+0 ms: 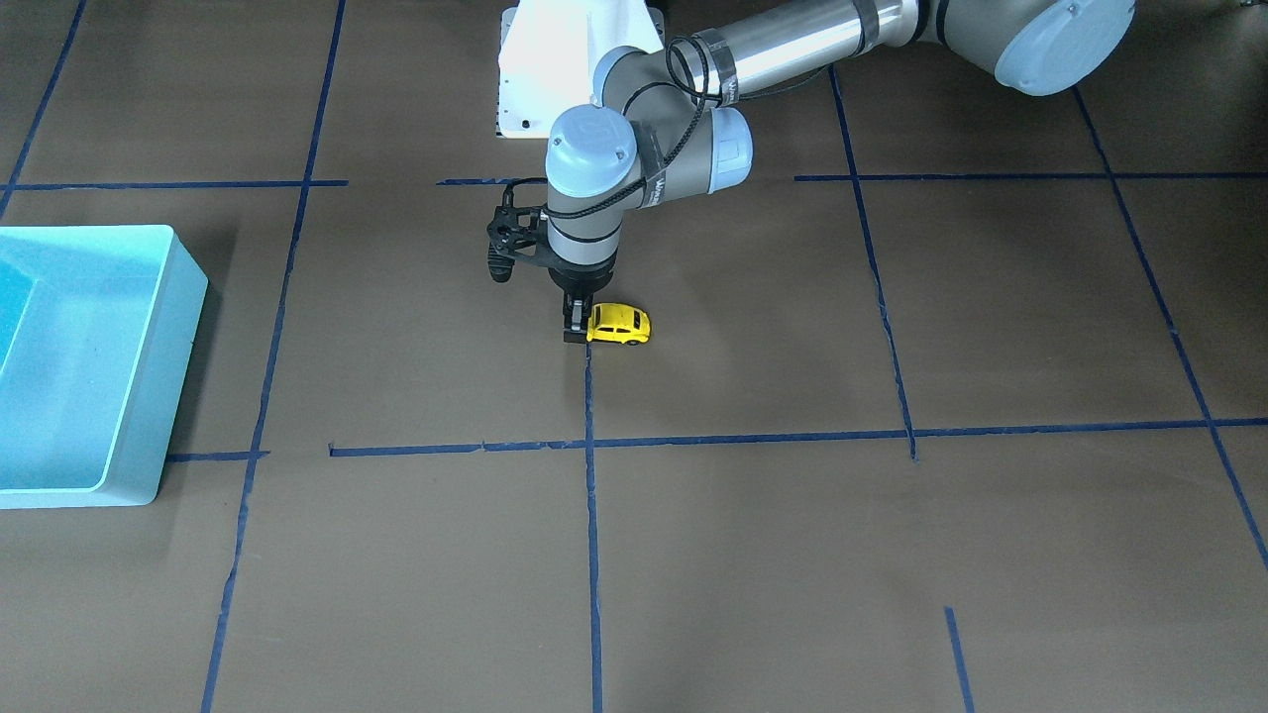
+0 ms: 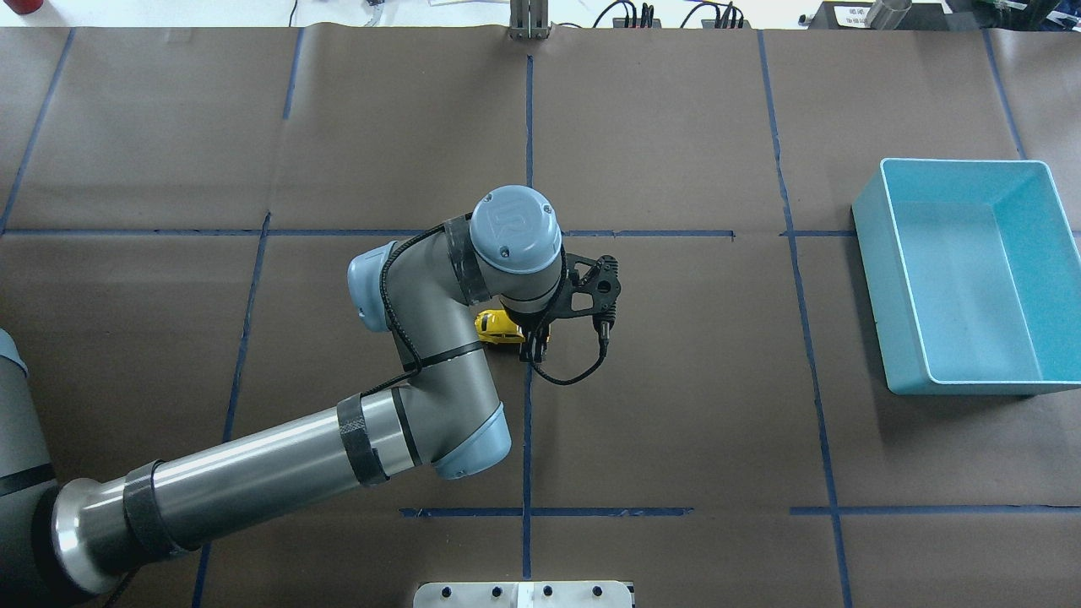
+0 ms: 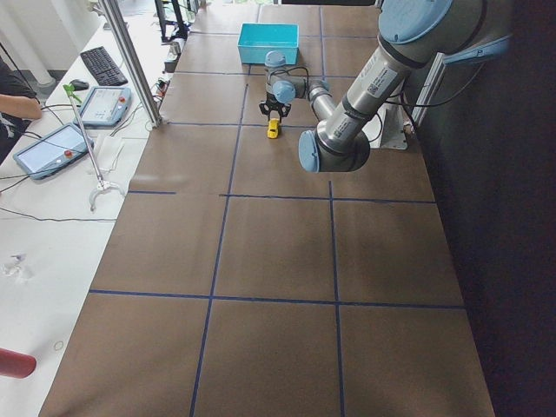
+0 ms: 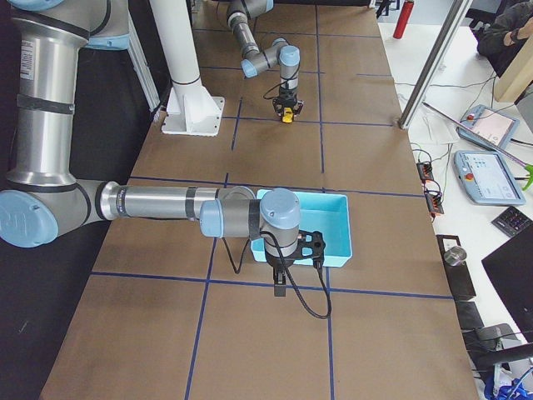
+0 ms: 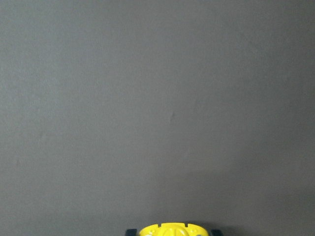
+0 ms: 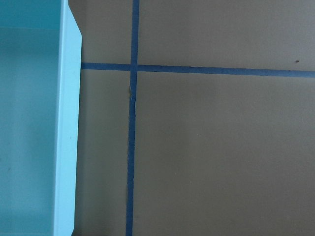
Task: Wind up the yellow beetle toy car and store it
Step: 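Drag the pressed car backward along the table with the left gripper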
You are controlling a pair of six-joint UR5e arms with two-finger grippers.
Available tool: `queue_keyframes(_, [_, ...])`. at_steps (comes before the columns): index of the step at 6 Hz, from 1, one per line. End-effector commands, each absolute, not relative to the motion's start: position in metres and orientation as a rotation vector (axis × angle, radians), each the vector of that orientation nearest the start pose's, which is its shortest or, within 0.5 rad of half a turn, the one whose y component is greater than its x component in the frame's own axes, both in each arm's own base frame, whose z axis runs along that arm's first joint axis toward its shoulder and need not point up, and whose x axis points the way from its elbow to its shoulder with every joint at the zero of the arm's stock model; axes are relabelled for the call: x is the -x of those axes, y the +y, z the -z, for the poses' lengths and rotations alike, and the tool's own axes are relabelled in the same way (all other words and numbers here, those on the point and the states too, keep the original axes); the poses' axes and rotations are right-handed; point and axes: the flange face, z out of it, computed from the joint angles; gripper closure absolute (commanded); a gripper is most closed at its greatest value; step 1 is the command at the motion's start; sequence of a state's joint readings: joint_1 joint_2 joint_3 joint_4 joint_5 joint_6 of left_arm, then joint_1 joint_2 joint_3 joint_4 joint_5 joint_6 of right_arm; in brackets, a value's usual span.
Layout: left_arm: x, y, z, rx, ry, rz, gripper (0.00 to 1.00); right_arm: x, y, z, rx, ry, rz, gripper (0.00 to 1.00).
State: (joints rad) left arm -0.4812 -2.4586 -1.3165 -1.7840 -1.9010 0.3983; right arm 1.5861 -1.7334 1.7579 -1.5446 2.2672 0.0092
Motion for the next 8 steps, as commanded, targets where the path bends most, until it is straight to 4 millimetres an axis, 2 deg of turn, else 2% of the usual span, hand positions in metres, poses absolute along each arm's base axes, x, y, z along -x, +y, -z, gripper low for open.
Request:
queue_keyframes(1, [-0.616,-0.459,-0.217,-0.759,0.662,-1.501,0.91,-0.076,-0.426,-0.644,-0.051,-0.696,-0.006,0.0])
queue_keyframes(3, [-0.585,-0.477,-0.253,-0.76,0.687,-1.475,0.89,-0.076,-0.426,-0.644,-0.051,-0.696,-0.006,0.0])
queue_keyframes(4, [-0.563,-0.482,-0.284,-0.774,0.703,-1.459,0.62,-0.076,-0.426,-0.644,-0.051,-0.696,-0.006,0.0])
queue_keyframes(5, [-0.535,-0.477,-0.334,-0.821,0.73,-1.448,0.01,-0.076,-0.426,-0.644,-0.051,-0.696,-0.006,0.0])
queue_keyframes(6, [-0.485,-0.483,-0.361,-0.849,0.764,-1.426,0.0,-0.076,-0.426,-0.644,-0.051,-0.696,-0.006,0.0])
queue_keyframes(7, [-0.446,-0.493,-0.379,-0.842,0.802,-1.406,0.0,-0.076,-0.426,-0.644,-0.051,-0.696,-0.006,0.0])
queue_keyframes(8, [-0.401,-0.516,-0.386,-0.856,0.79,-1.354,0.0,-0.076,-0.426,-0.644,-0.051,-0.696,-0.006,0.0])
